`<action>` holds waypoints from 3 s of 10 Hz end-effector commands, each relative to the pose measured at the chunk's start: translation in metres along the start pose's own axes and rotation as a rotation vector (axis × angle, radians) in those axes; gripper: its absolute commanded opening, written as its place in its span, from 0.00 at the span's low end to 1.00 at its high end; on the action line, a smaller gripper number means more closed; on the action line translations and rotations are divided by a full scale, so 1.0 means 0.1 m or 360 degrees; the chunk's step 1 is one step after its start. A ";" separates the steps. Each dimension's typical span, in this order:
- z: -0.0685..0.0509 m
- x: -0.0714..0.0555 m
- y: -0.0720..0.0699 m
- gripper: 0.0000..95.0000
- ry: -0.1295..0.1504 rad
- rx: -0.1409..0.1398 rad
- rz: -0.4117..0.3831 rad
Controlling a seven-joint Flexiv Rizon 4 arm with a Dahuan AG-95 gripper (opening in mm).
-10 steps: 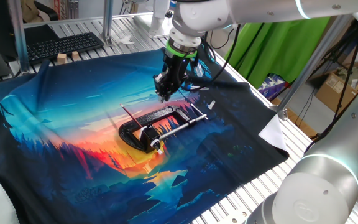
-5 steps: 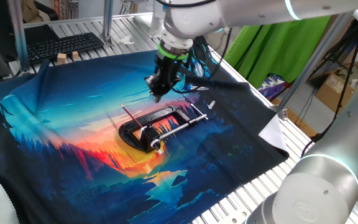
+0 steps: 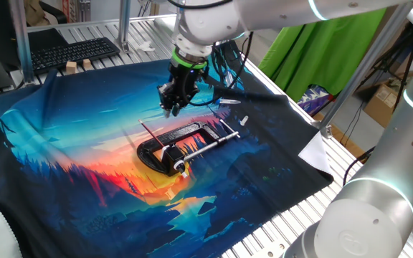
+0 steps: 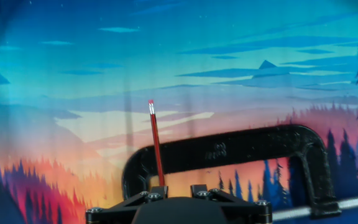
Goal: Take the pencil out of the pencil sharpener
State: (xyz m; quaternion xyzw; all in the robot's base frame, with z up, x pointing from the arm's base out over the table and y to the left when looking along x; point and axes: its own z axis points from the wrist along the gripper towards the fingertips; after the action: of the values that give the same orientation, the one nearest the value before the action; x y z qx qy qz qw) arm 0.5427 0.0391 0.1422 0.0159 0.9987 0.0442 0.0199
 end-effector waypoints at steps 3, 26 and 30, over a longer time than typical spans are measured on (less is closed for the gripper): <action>0.11 -0.13 0.17 0.20 -0.0006 0.0001 0.0048; 0.63 -0.33 0.23 0.20 -0.0022 0.0011 0.0068; 0.63 -0.32 0.23 0.20 -0.0024 0.0005 0.0070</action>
State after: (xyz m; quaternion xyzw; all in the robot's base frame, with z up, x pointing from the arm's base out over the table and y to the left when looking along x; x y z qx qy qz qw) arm 0.5778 0.0667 0.0824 0.0383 0.9980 0.0429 0.0261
